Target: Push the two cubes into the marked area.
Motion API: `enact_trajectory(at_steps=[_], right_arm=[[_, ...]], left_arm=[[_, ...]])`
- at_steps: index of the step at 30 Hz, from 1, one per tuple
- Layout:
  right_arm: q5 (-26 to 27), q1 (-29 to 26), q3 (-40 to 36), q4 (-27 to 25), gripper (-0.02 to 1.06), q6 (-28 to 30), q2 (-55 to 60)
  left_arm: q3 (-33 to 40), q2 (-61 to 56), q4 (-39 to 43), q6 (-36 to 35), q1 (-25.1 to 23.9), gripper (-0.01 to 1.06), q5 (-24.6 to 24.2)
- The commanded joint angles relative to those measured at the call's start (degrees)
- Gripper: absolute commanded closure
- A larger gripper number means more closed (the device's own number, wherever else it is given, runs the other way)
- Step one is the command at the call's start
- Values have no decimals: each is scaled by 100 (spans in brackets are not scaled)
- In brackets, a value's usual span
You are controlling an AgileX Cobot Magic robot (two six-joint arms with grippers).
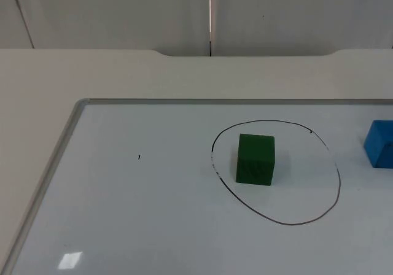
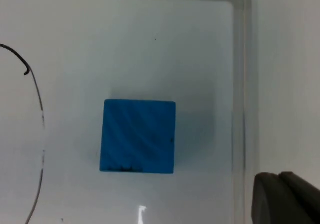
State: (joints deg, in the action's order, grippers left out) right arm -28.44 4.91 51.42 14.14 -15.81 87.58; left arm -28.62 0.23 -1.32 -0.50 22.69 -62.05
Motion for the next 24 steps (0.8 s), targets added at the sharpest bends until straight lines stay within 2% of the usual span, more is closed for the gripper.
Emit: enact_trajectory(at_steps=[1, 8, 24], right_arm=[[188, -25, 36, 49, 105, -28, 184], [381, -25, 36, 49, 105, -28, 661], [1233, -75, 91, 49, 105, -28, 1590]], left_arm=[[27, -23, 25, -23, -11, 105, 51], [27, -23, 25, -23, -11, 105, 51], [27, -23, 25, -23, -11, 105, 51]])
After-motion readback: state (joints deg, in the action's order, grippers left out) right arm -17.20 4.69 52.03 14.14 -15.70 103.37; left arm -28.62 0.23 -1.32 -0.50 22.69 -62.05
